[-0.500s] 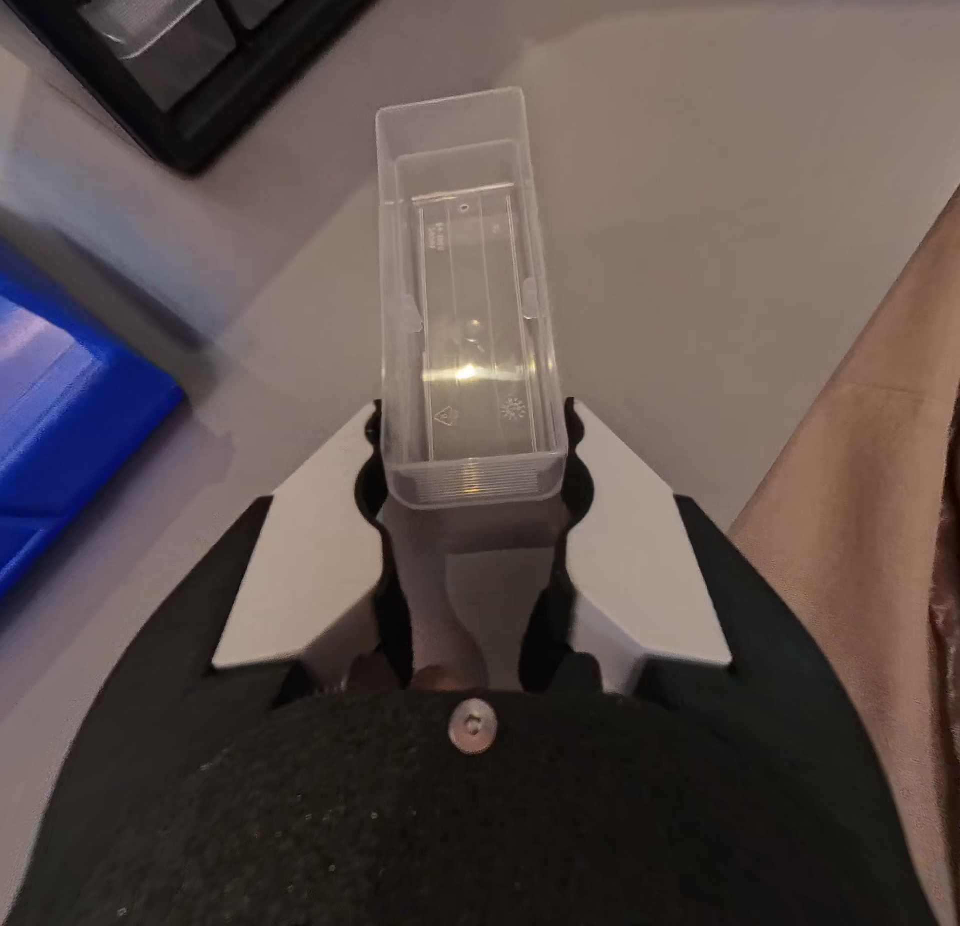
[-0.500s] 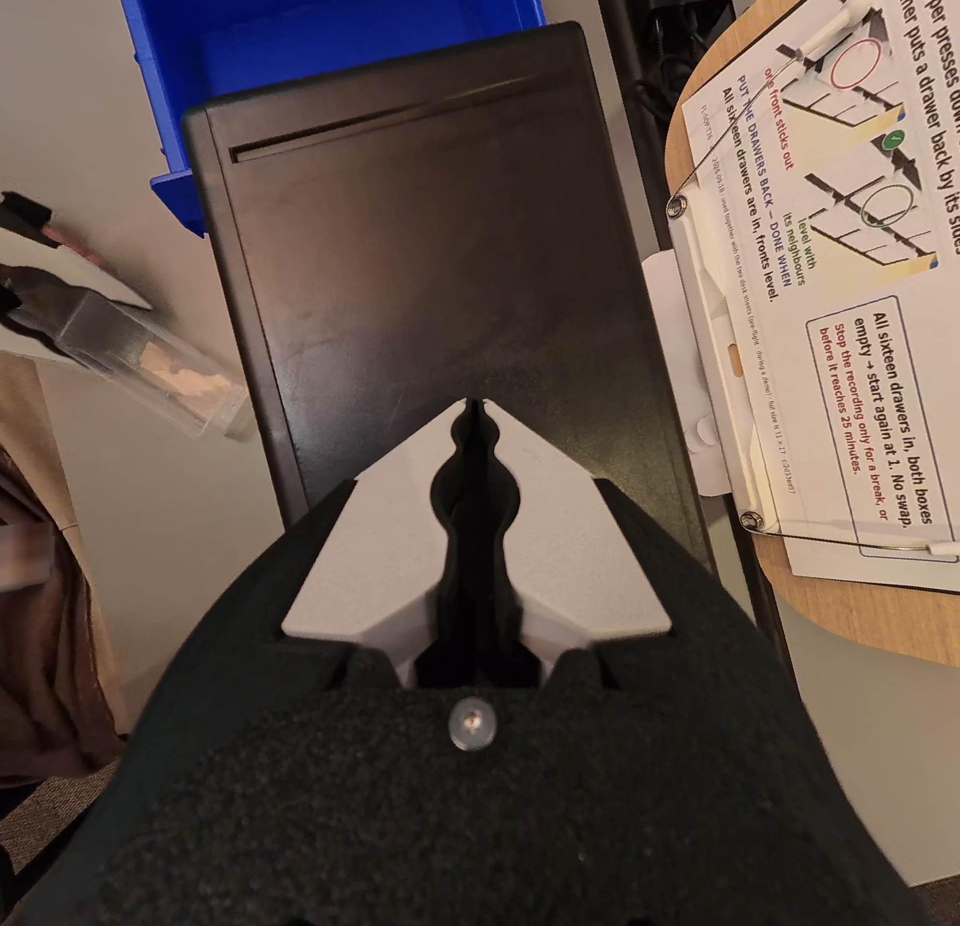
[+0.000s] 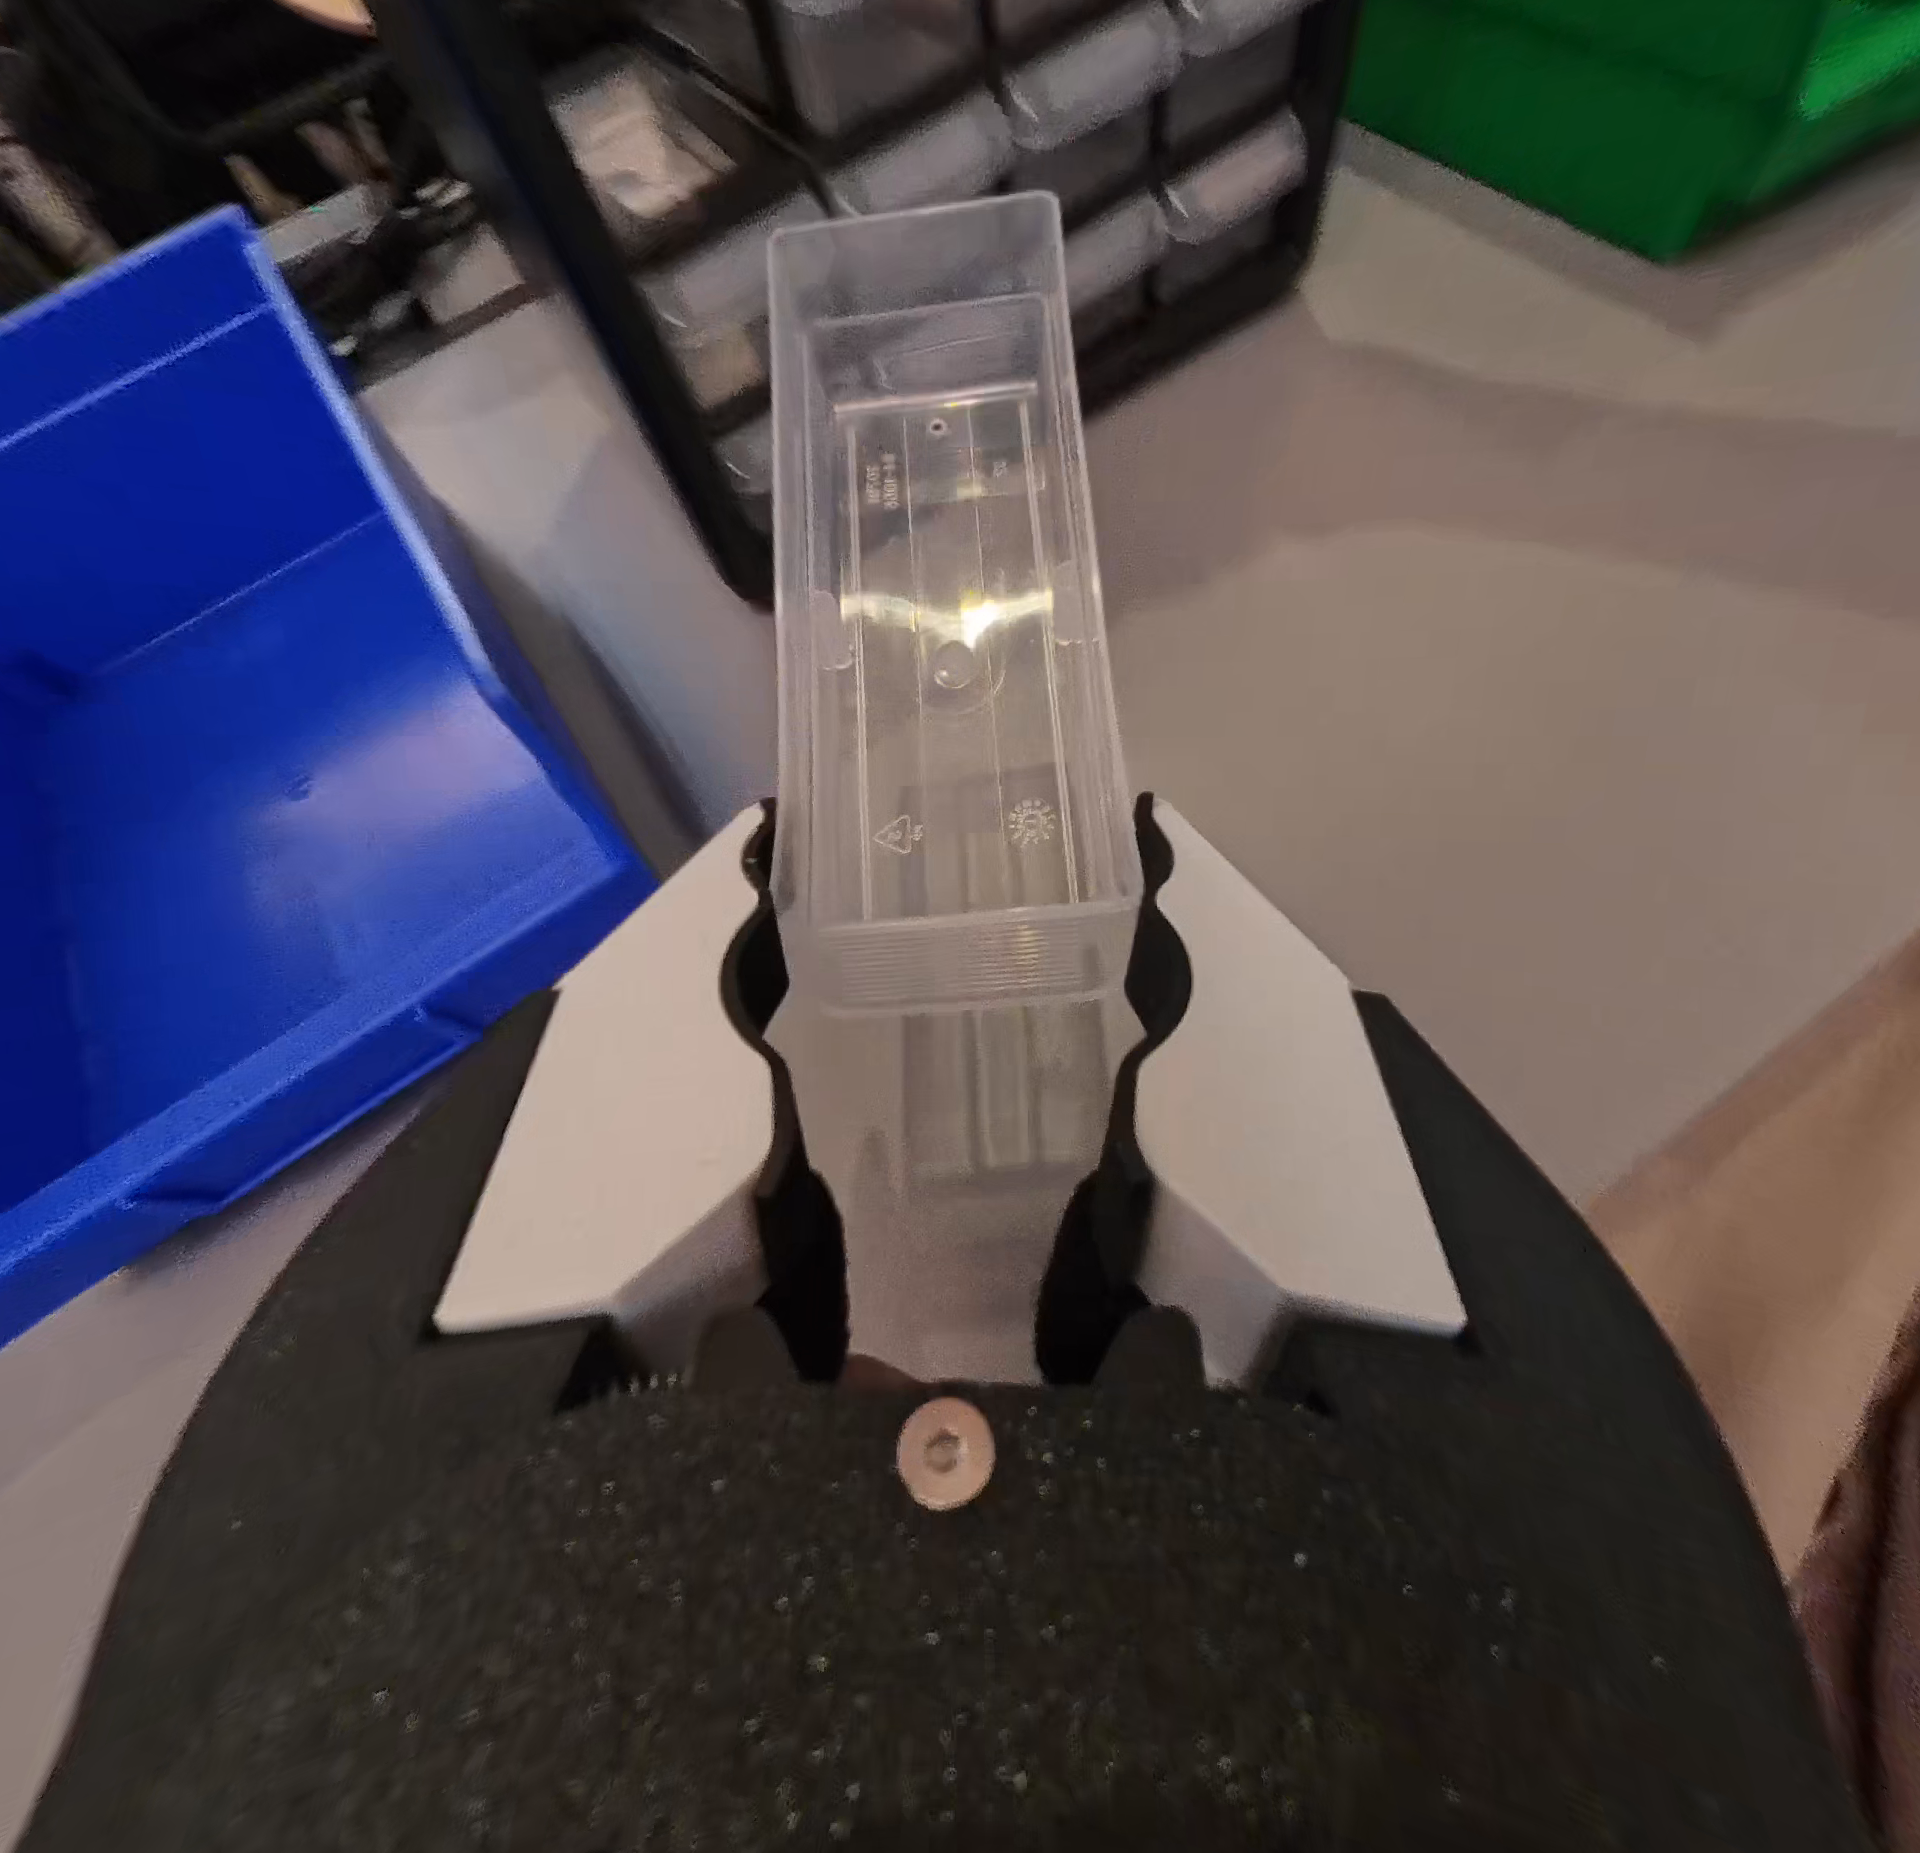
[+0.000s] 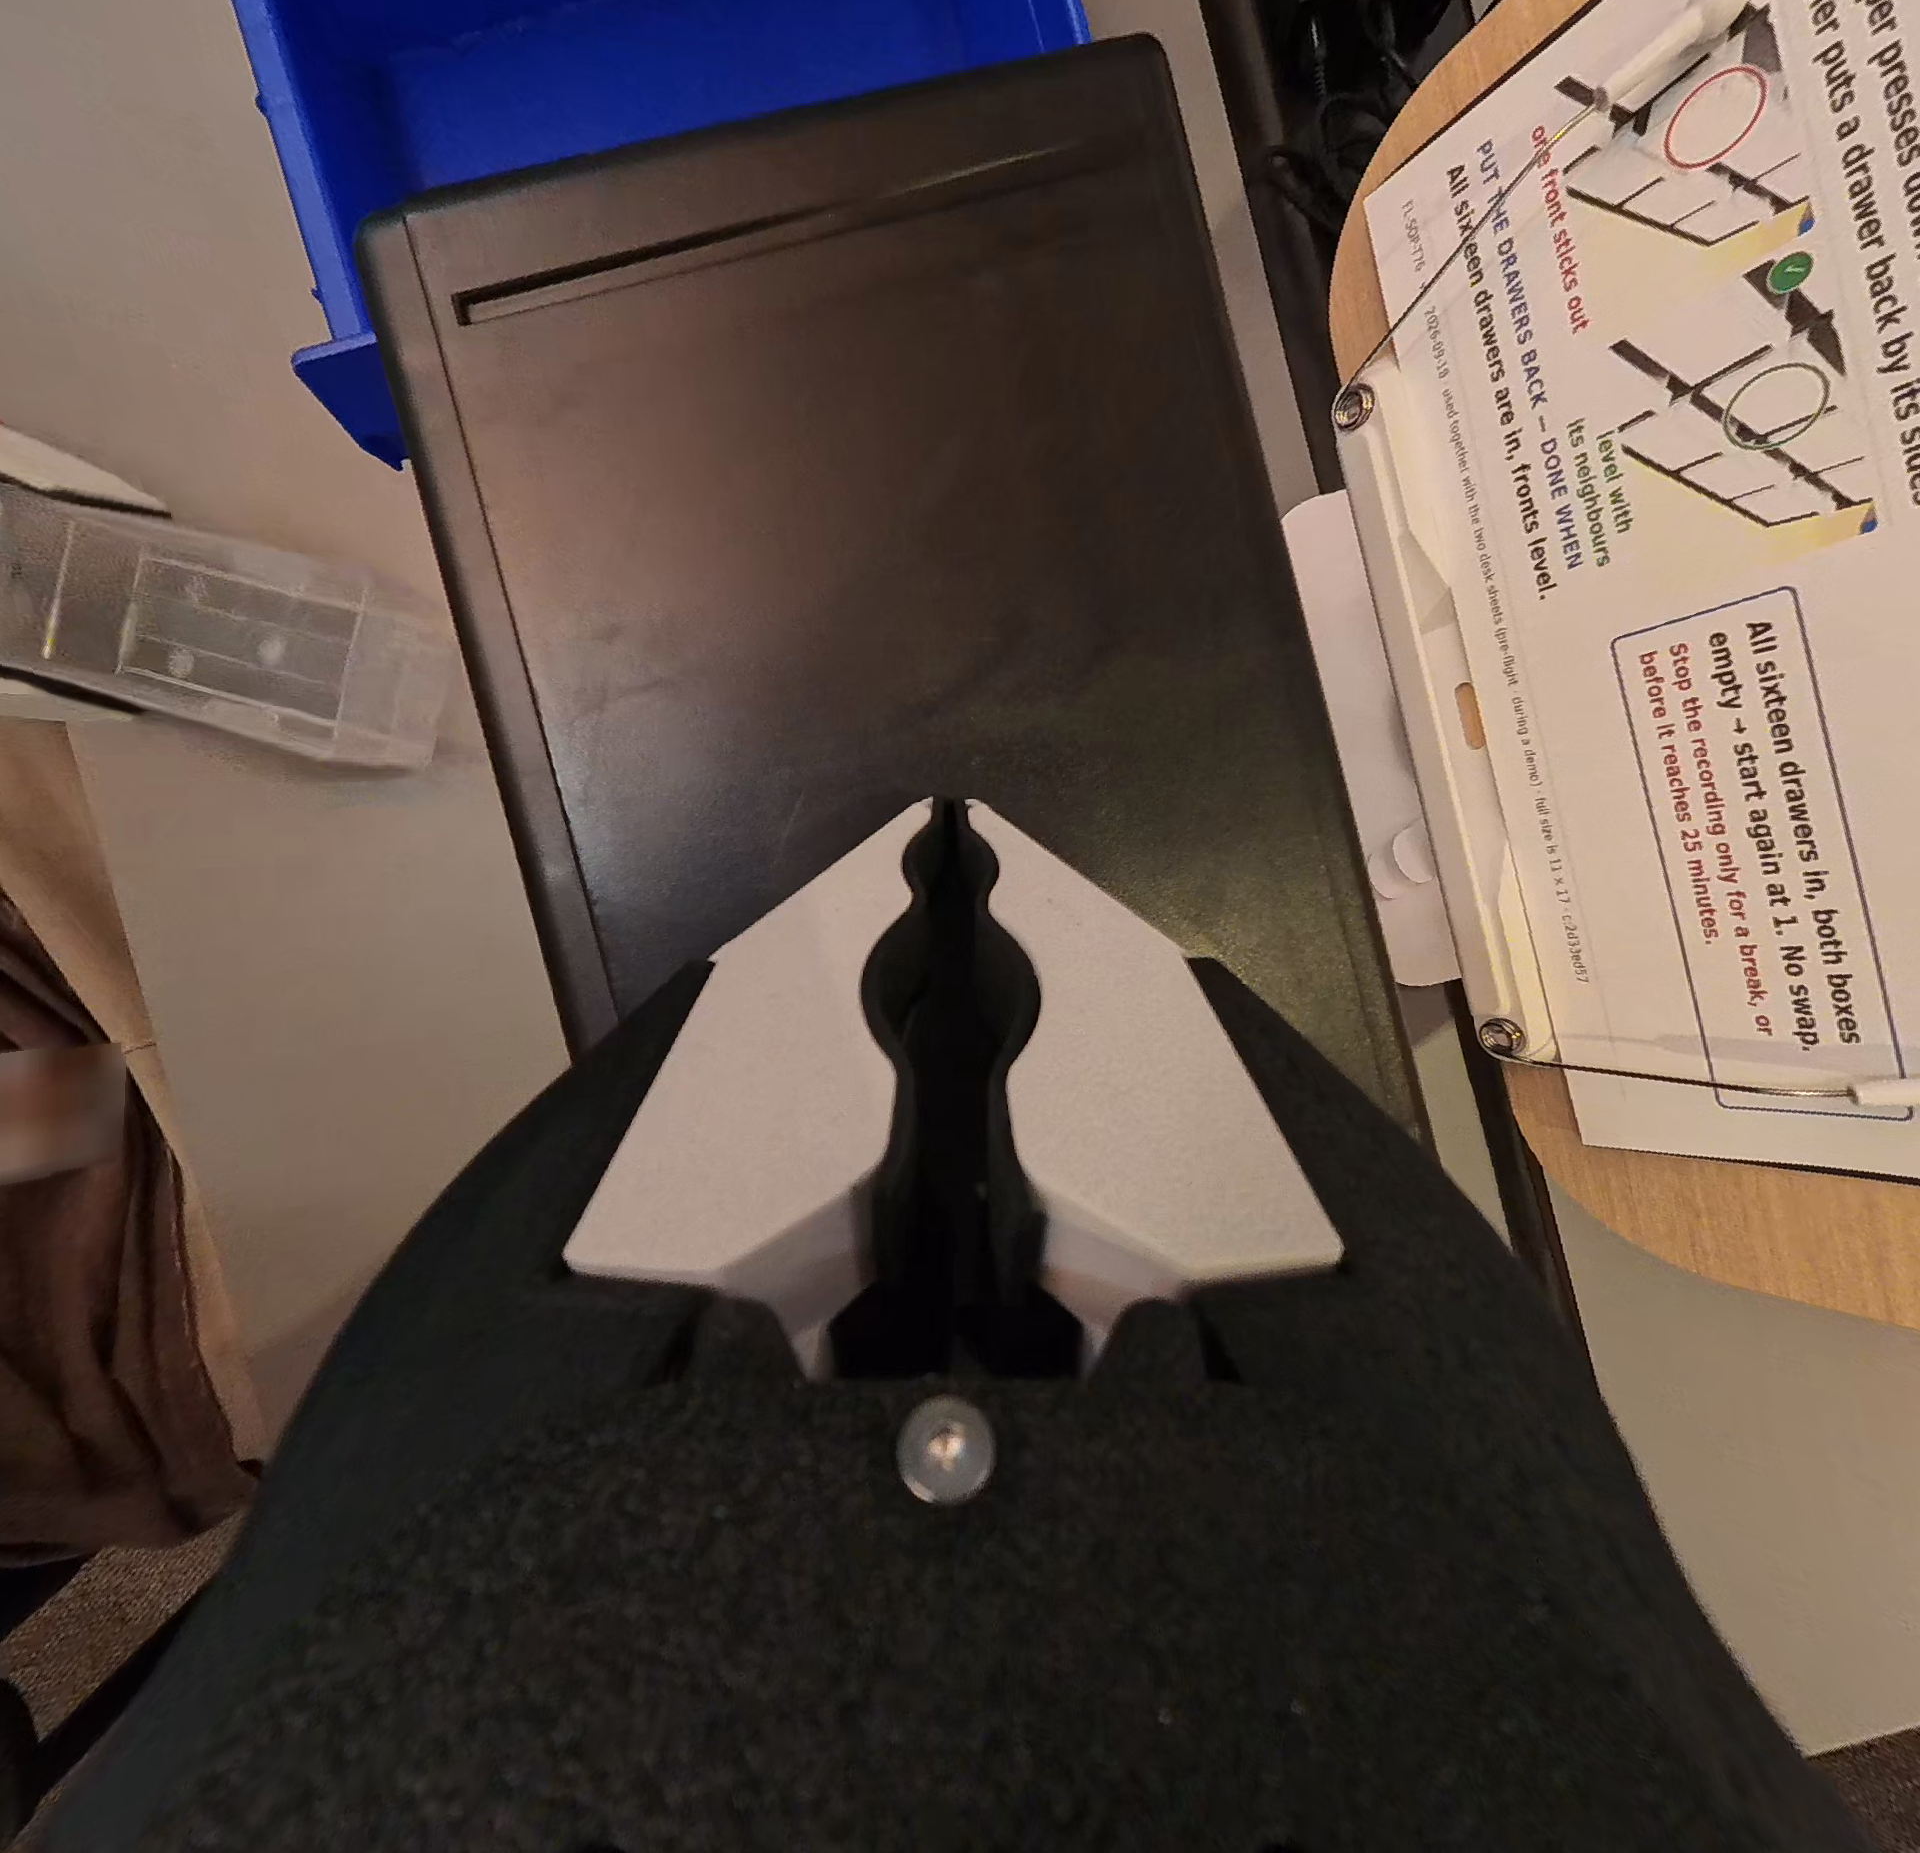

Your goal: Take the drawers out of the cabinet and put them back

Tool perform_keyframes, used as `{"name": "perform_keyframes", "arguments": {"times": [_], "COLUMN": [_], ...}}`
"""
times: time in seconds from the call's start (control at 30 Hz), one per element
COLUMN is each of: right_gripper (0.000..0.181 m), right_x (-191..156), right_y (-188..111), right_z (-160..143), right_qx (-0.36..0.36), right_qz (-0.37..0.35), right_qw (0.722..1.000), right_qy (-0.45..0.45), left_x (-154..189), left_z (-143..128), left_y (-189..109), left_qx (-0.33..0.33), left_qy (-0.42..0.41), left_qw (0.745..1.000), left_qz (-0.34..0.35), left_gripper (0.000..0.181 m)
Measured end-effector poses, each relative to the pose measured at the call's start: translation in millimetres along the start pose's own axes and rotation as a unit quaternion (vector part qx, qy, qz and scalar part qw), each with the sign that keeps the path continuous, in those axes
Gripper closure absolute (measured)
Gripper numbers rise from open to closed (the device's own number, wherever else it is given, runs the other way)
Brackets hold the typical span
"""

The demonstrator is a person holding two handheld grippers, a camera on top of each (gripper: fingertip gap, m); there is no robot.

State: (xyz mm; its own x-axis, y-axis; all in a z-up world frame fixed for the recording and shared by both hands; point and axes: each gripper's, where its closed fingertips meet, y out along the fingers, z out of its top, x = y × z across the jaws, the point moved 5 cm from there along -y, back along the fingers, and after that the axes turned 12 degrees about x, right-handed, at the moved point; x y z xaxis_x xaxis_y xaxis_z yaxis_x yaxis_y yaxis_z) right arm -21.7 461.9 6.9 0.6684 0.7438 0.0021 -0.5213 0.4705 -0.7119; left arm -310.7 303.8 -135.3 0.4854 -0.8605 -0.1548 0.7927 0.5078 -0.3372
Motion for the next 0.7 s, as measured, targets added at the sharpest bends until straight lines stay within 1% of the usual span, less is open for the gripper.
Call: {"name": "perform_keyframes", "arguments": {"times": [0.1, 0.17, 0.27, 0.33, 0.37, 0.43, 0.47, 0.57, 0.7], "right_gripper": [0.181, 0.181, 0.181, 0.181, 0.181, 0.181, 0.181, 0.181, 0.181], "right_x": [0.0, -0.1, -0.6, -0.8, -1.0, -1.2, -1.2, -1.7, -1.7], "right_y": [0.0, 0.1, 0.1, 0.1, 0.1, 0.1, 0.1, 0.1, 0.0], "right_z": [0.3, 0.5, 0.6, 0.6, 0.6, 0.7, 0.8, 0.8, 0.4], "right_qx": [-0.003, -0.005, -0.007, -0.007, -0.007, -0.009, -0.009, -0.01, -0.006], "right_qz": [-0.001, -0.001, -0.004, -0.007, -0.007, -0.009, -0.01, -0.014, -0.013], "right_qw": [1.0, 1.0, 1.0, 1.0, 1.0, 1.0, 1.0, 1.0, 1.0], "right_qy": [0.0, -0.001, -0.005, -0.003, -0.003, -0.004, -0.005, -0.009, -0.007], "left_x": [0.3, 5.7, 10.1, 12.0, 13.5, 15.4, 13.6, 13.4, 10.0], "left_z": [20.9, 31.1, 44.9, 51.8, 54.0, 53.9, 54.7, 56.0, 58.0], "left_y": [11.4, 18.0, 25.3, 33.8, 38.4, 46.3, 48.4, 54.3, 59.0], "left_qx": [-0.004, -0.016, -0.03, -0.033, -0.035, -0.053, -0.051, -0.042, -0.04], "left_qy": [-0.058, -0.079, -0.093, -0.118, -0.135, -0.131, -0.133, -0.183, -0.19], "left_qw": [0.997, 0.994, 0.989, 0.986, 0.983, 0.983, 0.982, 0.975, 0.971], "left_qz": [0.055, 0.08, 0.109, 0.117, 0.118, 0.119, 0.125, 0.123, 0.142], "left_gripper": [0.116, 0.116, 0.116, 0.116, 0.116, 0.116, 0.116, 0.116, 0.116]}}
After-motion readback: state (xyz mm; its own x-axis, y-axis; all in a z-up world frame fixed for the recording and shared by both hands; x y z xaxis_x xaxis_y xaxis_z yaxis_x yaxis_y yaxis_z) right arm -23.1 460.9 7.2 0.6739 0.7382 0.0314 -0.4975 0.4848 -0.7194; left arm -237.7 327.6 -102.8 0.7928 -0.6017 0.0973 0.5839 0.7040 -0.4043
